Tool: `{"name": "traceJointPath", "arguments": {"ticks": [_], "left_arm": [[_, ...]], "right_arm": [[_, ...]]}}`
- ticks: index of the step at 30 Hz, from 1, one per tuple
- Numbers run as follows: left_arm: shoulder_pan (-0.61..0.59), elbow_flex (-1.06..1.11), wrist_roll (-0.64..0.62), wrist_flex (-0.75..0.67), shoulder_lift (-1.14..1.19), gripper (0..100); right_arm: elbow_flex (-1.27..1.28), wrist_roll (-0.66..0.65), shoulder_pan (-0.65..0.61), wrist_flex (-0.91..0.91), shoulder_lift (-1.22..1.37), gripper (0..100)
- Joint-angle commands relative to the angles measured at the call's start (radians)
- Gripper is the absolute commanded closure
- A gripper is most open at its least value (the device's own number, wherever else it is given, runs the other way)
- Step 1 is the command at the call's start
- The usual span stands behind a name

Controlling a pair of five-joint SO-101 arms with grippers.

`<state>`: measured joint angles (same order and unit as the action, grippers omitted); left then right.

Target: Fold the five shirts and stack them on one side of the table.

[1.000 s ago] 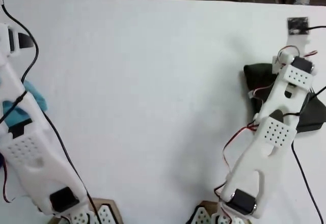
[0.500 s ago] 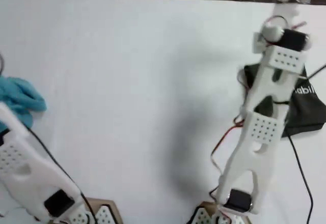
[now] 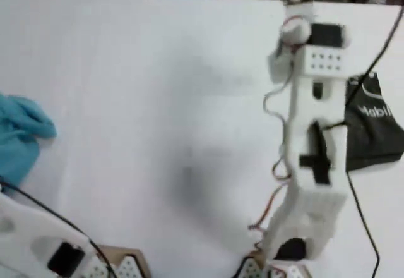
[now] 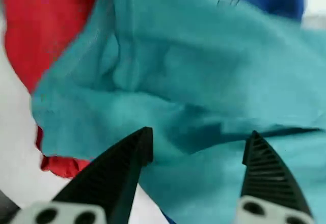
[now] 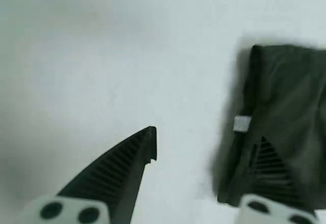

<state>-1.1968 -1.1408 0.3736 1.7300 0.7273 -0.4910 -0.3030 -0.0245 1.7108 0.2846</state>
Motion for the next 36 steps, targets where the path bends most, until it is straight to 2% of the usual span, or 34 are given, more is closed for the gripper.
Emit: {"name": "traceJointPath", "arguments": {"ticks": [1,6,12,14,17,20,25,31,36], "left_arm": [[-0.017,0.010,-0.034,0.057,-0.005,69],[-0.015,0.016,-0.072,0.051,0.011,69],[-0.012,0.108,-0.069,0.052,0.037,70],[-0.006,0.139,-0.068,0.052,0.032,77],[0.014,0.153,-0.074,0.054,0.020,98],[0.075,0.131,-0.075,0.054,-0.020,97],[0.315,0.073,-0.077,0.055,-0.229,98],[0.773,0.061,-0.104,0.052,-0.563,98],[1.143,0.062,-0.135,0.052,-0.706,98]], "right_arm": [[0.328,-0.061,-0.021,0.001,-0.329,69.9],[0.620,-0.230,0.036,-0.005,-0.619,70.0],[0.961,-0.373,0.170,-0.035,-0.872,70.0],[1.033,-0.405,0.225,-0.051,-0.938,70.0],[1.103,-0.442,0.306,-0.054,-1.024,70.0],[1.154,-0.453,0.381,-0.054,-1.096,70.0],[1.227,-0.443,0.429,-0.079,-1.184,70.0],[1.336,-0.443,0.455,-0.113,-1.260,70.0],[1.384,-0.453,0.533,-0.134,-1.308,70.0]]}}
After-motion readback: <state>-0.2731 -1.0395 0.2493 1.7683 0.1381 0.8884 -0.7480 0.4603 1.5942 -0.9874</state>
